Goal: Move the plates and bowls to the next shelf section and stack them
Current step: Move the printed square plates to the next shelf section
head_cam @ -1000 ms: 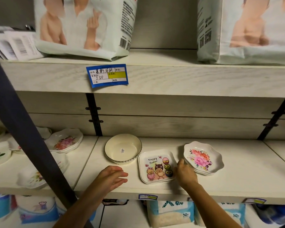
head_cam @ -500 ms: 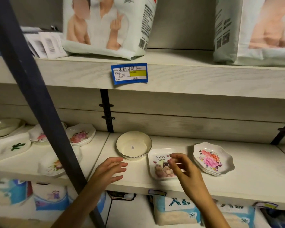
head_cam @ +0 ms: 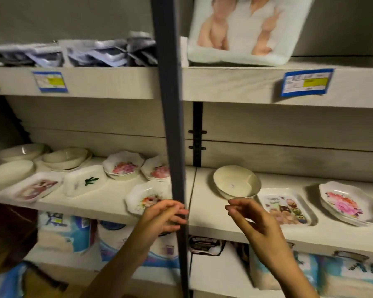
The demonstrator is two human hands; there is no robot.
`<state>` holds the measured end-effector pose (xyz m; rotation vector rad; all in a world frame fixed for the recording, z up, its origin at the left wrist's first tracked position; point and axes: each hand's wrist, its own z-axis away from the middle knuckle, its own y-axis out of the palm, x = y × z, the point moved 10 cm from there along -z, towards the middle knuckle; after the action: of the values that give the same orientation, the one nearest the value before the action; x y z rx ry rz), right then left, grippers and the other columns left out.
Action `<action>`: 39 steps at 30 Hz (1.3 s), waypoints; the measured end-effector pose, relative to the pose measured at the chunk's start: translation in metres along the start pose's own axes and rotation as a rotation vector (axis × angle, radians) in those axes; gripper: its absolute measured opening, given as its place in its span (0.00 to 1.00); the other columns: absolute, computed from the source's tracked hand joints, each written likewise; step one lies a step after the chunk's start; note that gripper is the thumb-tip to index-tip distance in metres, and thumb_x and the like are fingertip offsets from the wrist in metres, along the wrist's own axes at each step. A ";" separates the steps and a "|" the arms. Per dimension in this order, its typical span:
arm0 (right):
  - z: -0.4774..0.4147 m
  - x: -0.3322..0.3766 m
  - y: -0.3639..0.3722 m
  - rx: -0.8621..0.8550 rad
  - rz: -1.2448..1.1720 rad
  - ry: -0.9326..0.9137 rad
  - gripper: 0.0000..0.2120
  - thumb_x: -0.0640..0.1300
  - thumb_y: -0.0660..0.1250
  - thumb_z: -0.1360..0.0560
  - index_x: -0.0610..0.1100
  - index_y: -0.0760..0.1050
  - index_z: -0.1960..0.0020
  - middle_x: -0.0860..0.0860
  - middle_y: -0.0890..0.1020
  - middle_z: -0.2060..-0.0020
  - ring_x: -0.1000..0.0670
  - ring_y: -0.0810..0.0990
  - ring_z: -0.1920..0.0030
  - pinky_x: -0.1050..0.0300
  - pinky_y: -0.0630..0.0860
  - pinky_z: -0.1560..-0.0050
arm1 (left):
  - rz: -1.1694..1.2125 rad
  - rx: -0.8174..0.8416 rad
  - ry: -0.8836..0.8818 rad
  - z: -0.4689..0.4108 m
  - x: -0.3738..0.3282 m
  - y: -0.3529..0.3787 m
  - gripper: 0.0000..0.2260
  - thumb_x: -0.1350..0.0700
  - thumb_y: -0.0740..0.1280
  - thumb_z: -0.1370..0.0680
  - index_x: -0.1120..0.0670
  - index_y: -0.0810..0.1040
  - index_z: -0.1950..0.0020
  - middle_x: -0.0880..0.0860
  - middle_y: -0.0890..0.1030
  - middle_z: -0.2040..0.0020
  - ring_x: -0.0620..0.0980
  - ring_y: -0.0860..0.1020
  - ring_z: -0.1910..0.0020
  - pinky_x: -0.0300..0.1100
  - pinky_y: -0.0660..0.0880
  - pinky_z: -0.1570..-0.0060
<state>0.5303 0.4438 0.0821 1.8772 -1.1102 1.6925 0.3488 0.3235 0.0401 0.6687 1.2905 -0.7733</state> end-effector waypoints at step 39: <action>-0.094 0.012 0.408 -0.055 0.085 0.247 0.06 0.43 0.66 0.25 0.53 0.78 0.53 0.63 0.84 0.59 0.61 0.83 0.56 0.69 0.78 0.58 | -0.190 -0.250 -0.517 -0.119 0.098 -0.455 0.18 0.54 0.61 0.21 0.66 0.69 0.38 0.58 0.77 0.59 0.56 0.79 0.64 0.37 0.75 0.80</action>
<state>0.1603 0.2567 0.0222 1.5570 -1.1364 1.8612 -0.0784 0.1404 -0.0795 0.1266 0.9561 -0.8532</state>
